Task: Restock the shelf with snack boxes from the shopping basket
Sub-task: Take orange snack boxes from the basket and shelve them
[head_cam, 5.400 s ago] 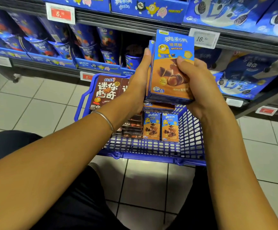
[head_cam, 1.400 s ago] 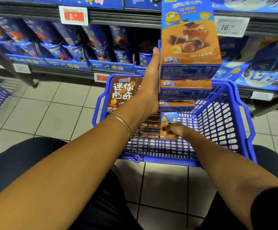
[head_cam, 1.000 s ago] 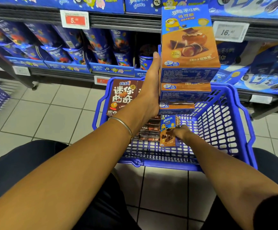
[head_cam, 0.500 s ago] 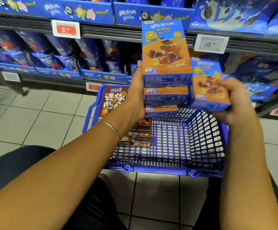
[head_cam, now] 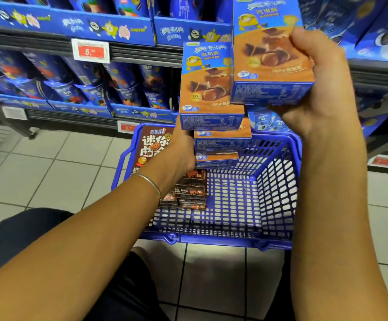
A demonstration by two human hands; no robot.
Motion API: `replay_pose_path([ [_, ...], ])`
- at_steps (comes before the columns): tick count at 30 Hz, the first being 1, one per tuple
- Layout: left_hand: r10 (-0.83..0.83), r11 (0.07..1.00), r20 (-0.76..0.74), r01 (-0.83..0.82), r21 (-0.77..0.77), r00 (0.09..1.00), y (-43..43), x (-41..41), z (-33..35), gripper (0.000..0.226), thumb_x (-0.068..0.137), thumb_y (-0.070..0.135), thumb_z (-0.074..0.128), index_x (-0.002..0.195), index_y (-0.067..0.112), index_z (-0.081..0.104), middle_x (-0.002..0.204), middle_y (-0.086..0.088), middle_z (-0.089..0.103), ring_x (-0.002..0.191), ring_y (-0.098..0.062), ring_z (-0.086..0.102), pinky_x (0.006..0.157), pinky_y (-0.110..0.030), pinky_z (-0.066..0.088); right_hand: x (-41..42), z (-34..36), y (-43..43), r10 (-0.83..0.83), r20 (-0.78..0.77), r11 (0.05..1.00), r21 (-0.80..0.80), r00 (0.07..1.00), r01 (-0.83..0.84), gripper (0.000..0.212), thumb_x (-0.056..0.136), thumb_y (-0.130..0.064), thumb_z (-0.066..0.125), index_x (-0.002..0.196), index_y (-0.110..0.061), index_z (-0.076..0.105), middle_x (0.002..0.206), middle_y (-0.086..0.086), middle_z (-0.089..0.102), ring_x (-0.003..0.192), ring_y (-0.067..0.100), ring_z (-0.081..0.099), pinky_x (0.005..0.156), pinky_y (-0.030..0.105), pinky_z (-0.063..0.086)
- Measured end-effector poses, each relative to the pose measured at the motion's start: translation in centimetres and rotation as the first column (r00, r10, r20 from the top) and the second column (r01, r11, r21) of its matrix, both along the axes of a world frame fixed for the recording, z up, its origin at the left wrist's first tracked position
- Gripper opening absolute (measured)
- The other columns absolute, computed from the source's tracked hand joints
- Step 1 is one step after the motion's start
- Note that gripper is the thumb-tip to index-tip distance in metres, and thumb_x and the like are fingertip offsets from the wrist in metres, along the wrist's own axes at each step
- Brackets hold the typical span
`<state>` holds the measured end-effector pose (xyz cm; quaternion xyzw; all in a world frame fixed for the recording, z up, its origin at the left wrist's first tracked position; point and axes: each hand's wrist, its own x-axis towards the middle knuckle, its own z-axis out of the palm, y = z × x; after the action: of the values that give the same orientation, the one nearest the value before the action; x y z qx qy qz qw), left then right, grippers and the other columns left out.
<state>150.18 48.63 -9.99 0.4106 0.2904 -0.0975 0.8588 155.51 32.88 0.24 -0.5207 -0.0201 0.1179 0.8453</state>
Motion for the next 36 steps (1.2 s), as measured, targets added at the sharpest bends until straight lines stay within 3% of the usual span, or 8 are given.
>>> replay_pose_path([
  [6, 0.055, 0.997, 0.012, -0.056, 0.052, 0.998, 0.5, 0.2, -0.2, 0.062, 0.111, 0.048, 0.040, 0.078, 0.014, 0.079, 0.072, -0.011, 0.079, 0.057, -0.031, 0.076, 0.040, -0.042, 0.058, -0.2, 0.1, 2.5, 0.081, 0.043, 0.995, -0.058, 0.996, -0.078, 0.024, 0.101, -0.023, 0.053, 0.093, -0.007, 0.070, 0.090, 0.012, 0.077, 0.086, 0.027, 0.074, 0.086, 0.045, 0.060],
  [9, 0.058, 0.998, 0.028, -0.058, 0.018, 0.998, 1.2, 0.6, -0.7, 0.073, 0.111, 0.049, 0.038, 0.063, 0.017, 0.083, 0.074, -0.010, 0.079, 0.058, -0.031, 0.077, 0.040, -0.043, 0.058, -0.4, -0.5, 3.5, 0.114, -0.048, 0.990, -0.078, 0.992, -0.118, 0.026, 0.101, -0.029, 0.053, 0.101, -0.010, 0.070, 0.097, 0.012, 0.075, 0.092, 0.029, 0.071, 0.091, 0.046, 0.056],
  [15, 0.045, 0.999, 0.045, -0.046, 0.027, 0.998, 2.5, 1.4, -0.7, 0.071, 0.108, 0.057, 0.039, 0.066, 0.023, 0.085, 0.081, -0.008, 0.081, 0.068, -0.031, 0.079, 0.049, -0.044, 0.062, 0.7, -0.8, 3.9, 0.150, -0.138, 0.984, -0.080, 0.979, -0.162, 0.028, 0.100, -0.040, 0.054, 0.101, -0.019, 0.073, 0.098, 0.006, 0.077, 0.086, 0.024, 0.074, 0.069, 0.037, 0.059],
  [19, 0.050, 0.998, 0.019, -0.051, 0.034, 0.999, 3.6, 1.9, 2.0, 0.072, 0.108, 0.055, 0.039, 0.060, 0.026, 0.083, 0.075, -0.005, 0.080, 0.063, -0.028, 0.079, 0.047, -0.041, 0.061, 1.6, 1.5, 4.5, 0.152, -0.185, 0.979, -0.109, 0.971, -0.174, 0.029, 0.099, -0.042, 0.055, 0.099, -0.022, 0.075, 0.099, 0.006, 0.077, 0.090, 0.026, 0.073, 0.081, 0.049, 0.058],
  [24, 0.009, 0.993, 0.032, -0.013, 0.118, 0.999, 5.0, 2.1, 10.3, 0.062, 0.106, 0.058, 0.043, 0.074, 0.027, 0.087, 0.086, -0.006, 0.082, 0.072, -0.029, 0.080, 0.054, -0.044, 0.064, 1.3, 9.2, 5.1, 0.106, -0.224, 0.989, -0.082, 0.969, -0.127, 0.025, 0.097, -0.039, 0.054, 0.096, -0.020, 0.071, 0.092, 0.005, 0.075, 0.081, 0.024, 0.071, 0.068, 0.035, 0.057],
  [27, -0.023, 0.987, 0.088, 0.009, 0.162, 0.996, 5.3, 1.2, 16.9, 0.052, 0.096, 0.061, 0.049, 0.079, 0.030, 0.087, 0.090, -0.003, 0.083, 0.078, -0.026, 0.081, 0.059, -0.038, 0.064, 0.5, 15.9, 5.1, 0.116, -0.236, 0.988, -0.069, 0.965, -0.136, 0.028, 0.097, -0.039, 0.052, 0.111, -0.018, 0.066, 0.100, 0.007, 0.072, 0.084, 0.025, 0.068, 0.067, 0.033, 0.053],
  [30, 0.057, 0.975, 0.034, -0.063, 0.212, 0.998, 5.4, -0.2, 22.8, 0.061, 0.106, 0.051, 0.044, 0.063, 0.034, 0.084, 0.076, 0.004, 0.081, 0.066, -0.017, 0.079, 0.052, -0.030, 0.062, -0.7, 23.0, 5.0, 0.139, -0.231, 0.988, -0.035, 0.963, -0.151, 0.028, 0.098, -0.036, 0.051, 0.104, -0.016, 0.070, 0.091, 0.004, 0.076, 0.076, 0.020, 0.071, 0.063, 0.029, 0.054],
  [36, 0.060, 0.970, -0.008, -0.057, 0.236, 0.998, 4.4, -2.9, 35.2, 0.059, 0.108, 0.050, 0.041, 0.072, 0.032, 0.083, 0.071, 0.005, 0.079, 0.060, -0.017, 0.077, 0.048, -0.029, 0.060, -3.2, 36.3, 4.0, 0.169, -0.244, 0.984, -0.020, 0.955, -0.179, 0.027, 0.100, -0.032, 0.050, 0.101, -0.017, 0.073, 0.094, 0.008, 0.076, 0.082, 0.024, 0.071, 0.076, 0.036, 0.055],
])
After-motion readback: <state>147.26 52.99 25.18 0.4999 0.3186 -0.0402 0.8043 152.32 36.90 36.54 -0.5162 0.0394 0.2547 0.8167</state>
